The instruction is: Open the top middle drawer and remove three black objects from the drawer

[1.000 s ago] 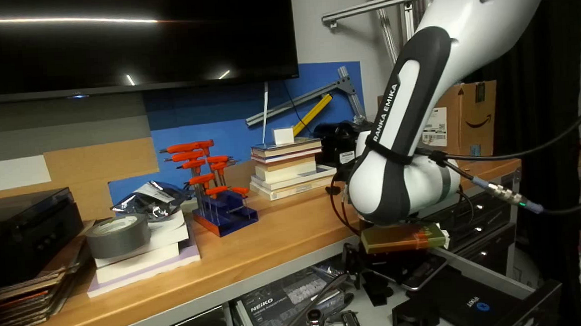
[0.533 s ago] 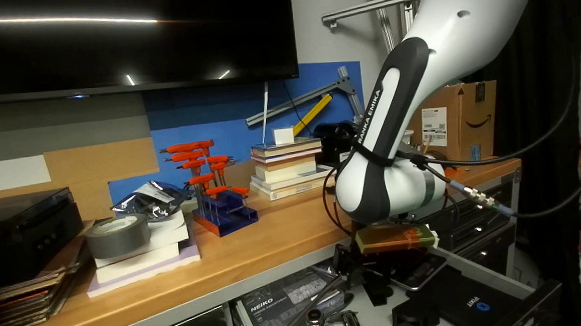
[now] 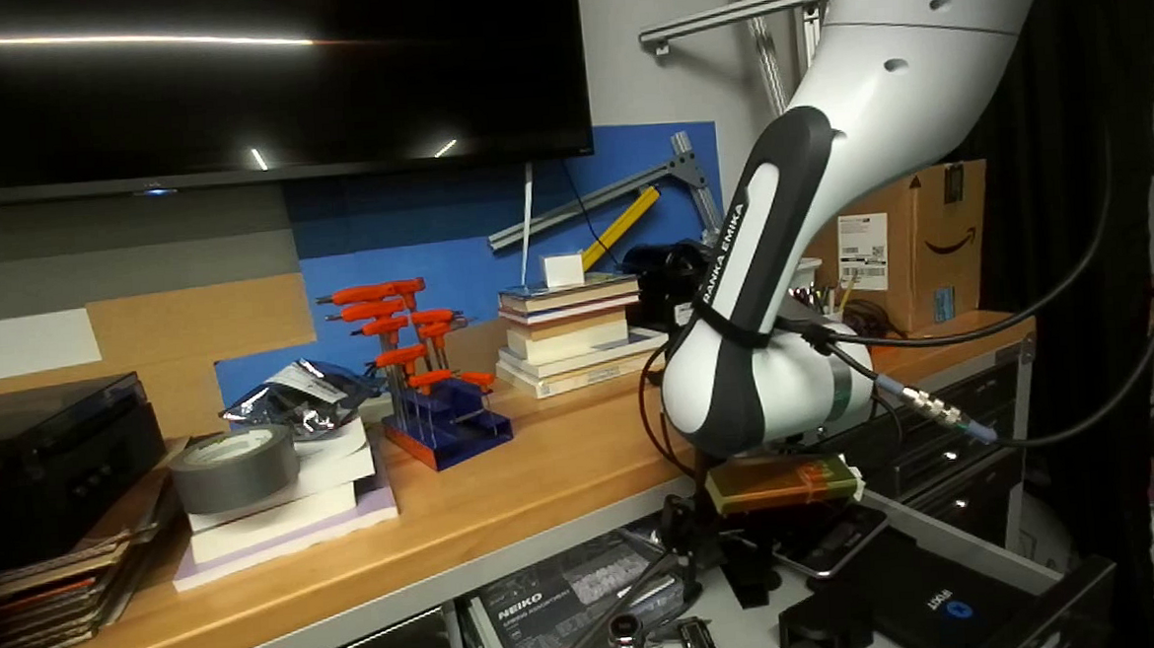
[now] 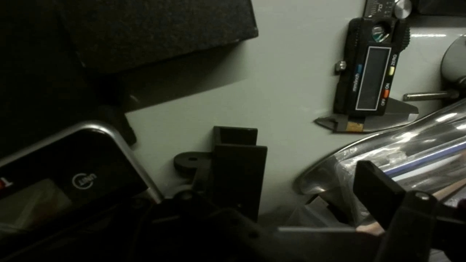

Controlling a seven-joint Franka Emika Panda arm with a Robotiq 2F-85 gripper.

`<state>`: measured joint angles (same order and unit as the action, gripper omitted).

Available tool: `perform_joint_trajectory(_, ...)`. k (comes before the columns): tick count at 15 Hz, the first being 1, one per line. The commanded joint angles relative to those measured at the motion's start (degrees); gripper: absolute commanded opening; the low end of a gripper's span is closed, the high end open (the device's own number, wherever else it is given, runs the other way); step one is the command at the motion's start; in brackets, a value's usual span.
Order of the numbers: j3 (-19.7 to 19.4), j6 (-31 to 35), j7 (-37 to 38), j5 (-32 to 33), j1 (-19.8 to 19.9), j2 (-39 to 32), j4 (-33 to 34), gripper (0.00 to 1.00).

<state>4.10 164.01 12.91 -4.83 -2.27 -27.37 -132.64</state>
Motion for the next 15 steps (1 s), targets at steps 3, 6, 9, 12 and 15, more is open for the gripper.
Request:
perform_joint_trajectory(3, -0.74, -0.22, -2.12, -1.01, 0.10, -1.86, 2.72, 1.00)
perform_joint_trajectory(6, -1.17, -0.30, -2.31, -0.76, -0.12, -2.50, 3.63, 1.00)
perform_joint_trajectory(9, -1.34, -0.36, -2.34, -0.71, -0.23, -3.39, 4.69, 1.00)
perform_joint_trajectory(12, -1.33, -0.58, -2.52, -0.76, -0.14, -4.39, 5.55, 1.00)
perform_joint_trajectory(15, -1.38, -0.60, -2.53, -0.85, -0.06, -4.98, 5.88, 1.00)
